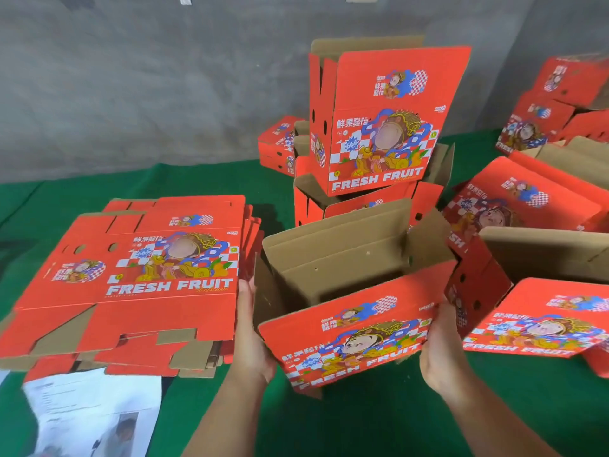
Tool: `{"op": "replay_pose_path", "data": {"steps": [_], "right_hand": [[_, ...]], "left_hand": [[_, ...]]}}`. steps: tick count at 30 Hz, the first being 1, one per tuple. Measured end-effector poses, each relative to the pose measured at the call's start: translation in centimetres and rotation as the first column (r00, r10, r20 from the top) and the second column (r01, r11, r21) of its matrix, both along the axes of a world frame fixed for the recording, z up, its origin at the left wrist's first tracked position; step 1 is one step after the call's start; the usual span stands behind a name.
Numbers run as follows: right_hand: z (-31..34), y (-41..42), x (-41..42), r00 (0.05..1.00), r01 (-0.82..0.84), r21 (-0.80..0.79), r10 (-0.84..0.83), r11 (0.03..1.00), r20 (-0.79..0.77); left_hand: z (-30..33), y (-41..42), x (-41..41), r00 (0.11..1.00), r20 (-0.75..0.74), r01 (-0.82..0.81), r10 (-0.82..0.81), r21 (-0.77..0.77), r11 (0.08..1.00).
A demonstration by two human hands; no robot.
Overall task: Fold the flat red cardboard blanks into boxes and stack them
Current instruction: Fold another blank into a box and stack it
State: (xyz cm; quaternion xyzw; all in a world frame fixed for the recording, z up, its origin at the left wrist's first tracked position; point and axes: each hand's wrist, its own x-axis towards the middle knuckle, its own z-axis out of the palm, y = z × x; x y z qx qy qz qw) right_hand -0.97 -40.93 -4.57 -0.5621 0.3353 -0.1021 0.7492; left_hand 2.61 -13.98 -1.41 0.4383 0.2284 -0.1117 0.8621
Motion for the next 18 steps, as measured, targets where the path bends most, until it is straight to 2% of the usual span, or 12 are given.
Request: {"op": "replay_pose_path", "data": {"steps": [5,8,11,14,15,16,18], "right_hand": [[0.1,0.4,0.9,1.000,-0.016,-0.065,0.014,0.998,-0.026],[1.1,0.8,1.6,0.997,-0.069,-0.053,0.067,0.996,-0.034],[2.4,1.0,1.7,0.985,-0.163,-0.106,0.167,0.981,0.034],[2.4,1.2,1.3,0.954,-0.271,-0.305,0.297,0.913,0.043],[2.0,1.2,1.1,0.948,-0.287,-0.371,0.319,0.883,0.024],[1.6,1.2,1.1,0.950,-0.280,-0.399,0.313,0.873,0.018],[0.9,0.8,1.1,0.972,-0.195,-0.408,0.232,0.892,0.043]], "left_hand": [[0.4,0.4,0.4,0.981,0.132,0.119,-0.141,0.160,0.980],[0.8,0.1,0.9,0.976,0.174,0.103,-0.131,0.163,0.981],[2.1,-0.3,1.6,0.975,0.221,-0.056,0.027,0.129,0.990],[2.4,-0.1,3.5,0.946,0.196,-0.306,0.257,0.293,0.906],[2.4,0.0,3.9,0.950,0.150,-0.306,0.273,0.292,0.906],[2.4,0.3,4.0,0.971,0.105,-0.236,0.216,0.237,0.943],[2.0,1.0,4.0,0.989,0.134,-0.080,0.065,0.112,0.991]]}}
